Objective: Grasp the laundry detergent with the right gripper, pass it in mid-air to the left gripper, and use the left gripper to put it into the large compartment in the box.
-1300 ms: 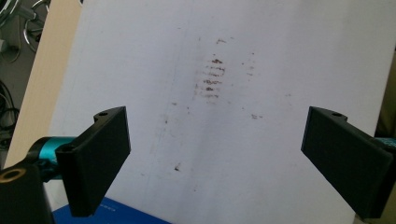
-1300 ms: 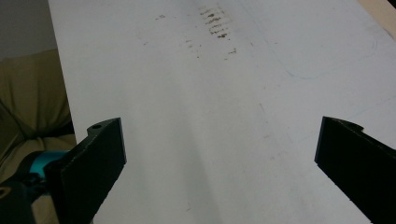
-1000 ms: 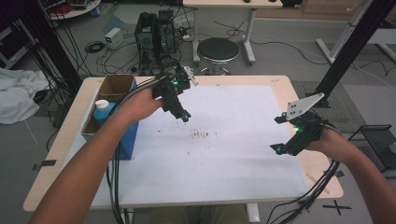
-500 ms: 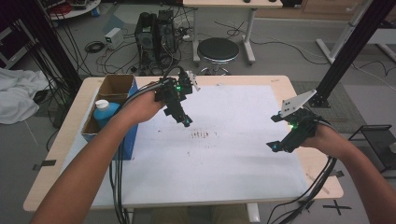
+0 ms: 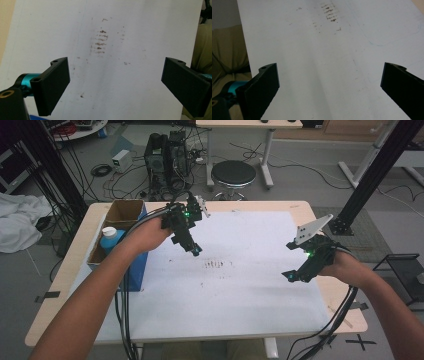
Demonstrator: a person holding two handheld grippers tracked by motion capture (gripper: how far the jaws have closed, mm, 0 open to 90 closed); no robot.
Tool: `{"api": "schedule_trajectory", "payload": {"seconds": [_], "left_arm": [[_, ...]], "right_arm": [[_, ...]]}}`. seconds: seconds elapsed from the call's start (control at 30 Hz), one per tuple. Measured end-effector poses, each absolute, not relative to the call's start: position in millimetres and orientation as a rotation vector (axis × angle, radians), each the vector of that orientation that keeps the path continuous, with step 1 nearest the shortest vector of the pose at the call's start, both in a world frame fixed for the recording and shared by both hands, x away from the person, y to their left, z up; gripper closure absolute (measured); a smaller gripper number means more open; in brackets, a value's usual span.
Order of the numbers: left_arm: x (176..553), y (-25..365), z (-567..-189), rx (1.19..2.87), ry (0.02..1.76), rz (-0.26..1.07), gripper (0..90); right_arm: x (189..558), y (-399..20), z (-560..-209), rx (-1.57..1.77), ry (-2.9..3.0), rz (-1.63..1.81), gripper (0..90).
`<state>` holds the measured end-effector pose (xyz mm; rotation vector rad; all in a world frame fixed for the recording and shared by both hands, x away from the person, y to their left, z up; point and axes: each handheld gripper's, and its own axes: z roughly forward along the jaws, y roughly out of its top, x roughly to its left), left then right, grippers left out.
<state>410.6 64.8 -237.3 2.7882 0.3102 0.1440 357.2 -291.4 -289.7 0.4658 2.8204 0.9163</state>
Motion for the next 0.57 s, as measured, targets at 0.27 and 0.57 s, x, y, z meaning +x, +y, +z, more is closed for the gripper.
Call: {"api": "schedule_trajectory", "payload": {"seconds": [0.27,0.57], "left_arm": [[412.1,68.7,-237.8,2.803,0.305,0.153,8.2],[413.1,73.1,-237.6,2.798,0.337,0.146,8.2]], "right_arm": [[357.4,-289.8,-289.8,0.482,2.828,0.905,1.0],[358.3,-288.0,-290.7,0.467,2.827,0.903,1.0]]}}
